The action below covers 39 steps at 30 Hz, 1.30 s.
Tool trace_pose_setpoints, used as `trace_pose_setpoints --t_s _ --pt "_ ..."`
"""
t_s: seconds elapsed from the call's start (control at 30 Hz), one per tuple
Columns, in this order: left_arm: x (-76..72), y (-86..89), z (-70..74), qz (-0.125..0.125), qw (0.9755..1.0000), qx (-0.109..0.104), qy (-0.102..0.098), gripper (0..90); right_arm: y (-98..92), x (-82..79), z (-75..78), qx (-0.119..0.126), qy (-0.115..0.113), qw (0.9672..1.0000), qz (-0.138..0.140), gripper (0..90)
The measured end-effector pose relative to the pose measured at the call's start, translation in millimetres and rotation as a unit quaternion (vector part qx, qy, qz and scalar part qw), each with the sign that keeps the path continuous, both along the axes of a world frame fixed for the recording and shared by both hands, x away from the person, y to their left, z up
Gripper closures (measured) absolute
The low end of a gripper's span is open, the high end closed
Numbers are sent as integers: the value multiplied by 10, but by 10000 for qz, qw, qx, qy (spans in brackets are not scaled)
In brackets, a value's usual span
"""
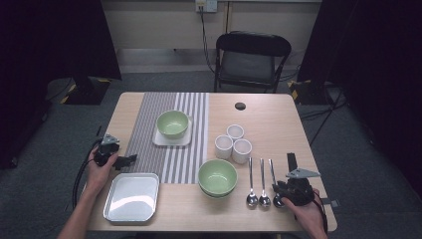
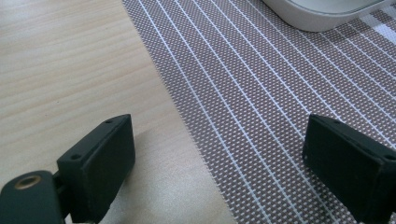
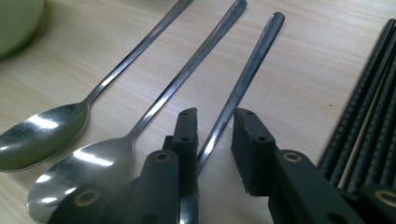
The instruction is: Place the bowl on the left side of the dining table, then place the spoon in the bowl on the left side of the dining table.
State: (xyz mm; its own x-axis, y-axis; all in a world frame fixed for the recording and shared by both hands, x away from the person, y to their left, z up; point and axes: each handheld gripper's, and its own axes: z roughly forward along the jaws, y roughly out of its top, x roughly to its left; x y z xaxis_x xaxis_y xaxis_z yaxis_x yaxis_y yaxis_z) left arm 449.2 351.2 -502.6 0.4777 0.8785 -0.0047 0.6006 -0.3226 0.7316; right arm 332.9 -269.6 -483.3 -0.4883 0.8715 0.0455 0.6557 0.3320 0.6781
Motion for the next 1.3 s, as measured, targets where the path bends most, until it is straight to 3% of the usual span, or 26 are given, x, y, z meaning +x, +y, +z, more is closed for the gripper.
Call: trace_pose_setpoints --t_s 0.3,0.47,1.3 --pt "1 1 1 -5 10000 3 5 89 -9 1 -17 -2 -4 9999 -102 731" --pt "1 1 1 -6 10000 3 4 89 29 18 -14 -134 -46 9997 -193 748" --pt "4 -5 -5 9 10000 -56 0 86 -9 119 -36 136 -34 9989 -447 824"
